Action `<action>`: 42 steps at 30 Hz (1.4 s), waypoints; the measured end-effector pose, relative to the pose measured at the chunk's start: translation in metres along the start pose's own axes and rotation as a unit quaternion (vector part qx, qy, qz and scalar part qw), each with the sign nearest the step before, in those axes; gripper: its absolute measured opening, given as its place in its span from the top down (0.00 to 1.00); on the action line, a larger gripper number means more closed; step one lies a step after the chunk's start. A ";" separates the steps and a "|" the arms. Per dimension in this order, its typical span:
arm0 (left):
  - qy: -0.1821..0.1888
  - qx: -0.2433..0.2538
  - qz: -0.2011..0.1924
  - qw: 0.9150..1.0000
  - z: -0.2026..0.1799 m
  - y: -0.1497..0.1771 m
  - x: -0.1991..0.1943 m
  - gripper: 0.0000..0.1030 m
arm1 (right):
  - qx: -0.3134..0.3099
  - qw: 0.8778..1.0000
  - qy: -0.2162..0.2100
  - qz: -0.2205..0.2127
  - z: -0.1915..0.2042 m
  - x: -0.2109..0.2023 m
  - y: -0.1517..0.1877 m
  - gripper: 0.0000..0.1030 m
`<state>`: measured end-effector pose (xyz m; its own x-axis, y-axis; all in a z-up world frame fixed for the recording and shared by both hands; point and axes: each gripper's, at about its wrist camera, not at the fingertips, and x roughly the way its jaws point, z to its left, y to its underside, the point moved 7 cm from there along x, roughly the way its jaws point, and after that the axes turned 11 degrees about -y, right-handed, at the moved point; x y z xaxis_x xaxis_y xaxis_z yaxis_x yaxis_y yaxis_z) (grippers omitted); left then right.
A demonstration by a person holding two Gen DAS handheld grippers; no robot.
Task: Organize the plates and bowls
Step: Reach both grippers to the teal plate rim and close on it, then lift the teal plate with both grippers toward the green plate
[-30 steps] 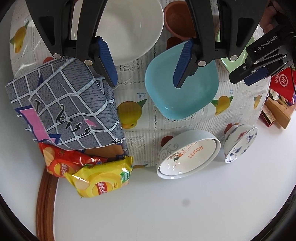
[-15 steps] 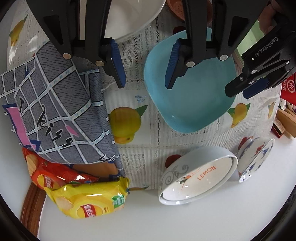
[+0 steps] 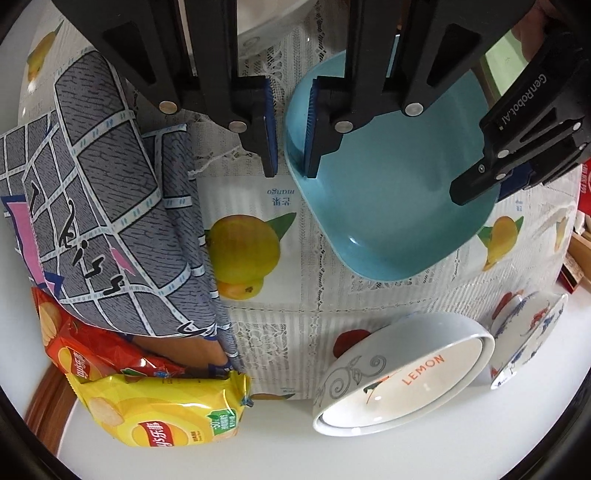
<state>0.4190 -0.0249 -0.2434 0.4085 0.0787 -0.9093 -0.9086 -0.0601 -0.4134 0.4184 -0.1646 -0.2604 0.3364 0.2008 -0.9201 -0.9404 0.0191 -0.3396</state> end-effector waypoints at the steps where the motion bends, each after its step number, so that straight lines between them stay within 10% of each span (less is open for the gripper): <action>1: -0.006 -0.001 -0.002 1.000 0.001 0.000 0.001 0.82 | 0.000 1.000 0.000 -0.001 0.000 0.001 0.000 0.89; 42: 0.031 -0.012 -0.099 0.995 0.013 0.046 -0.156 0.90 | 0.028 0.988 -0.039 -0.145 0.022 -0.161 0.060 0.91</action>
<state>0.3119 -0.0267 -0.1197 0.5839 0.0290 -0.8113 -0.8082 -0.0737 -0.5843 0.3061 -0.1742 -0.1281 0.5899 0.2546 -0.7663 -0.8066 0.1408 -0.5741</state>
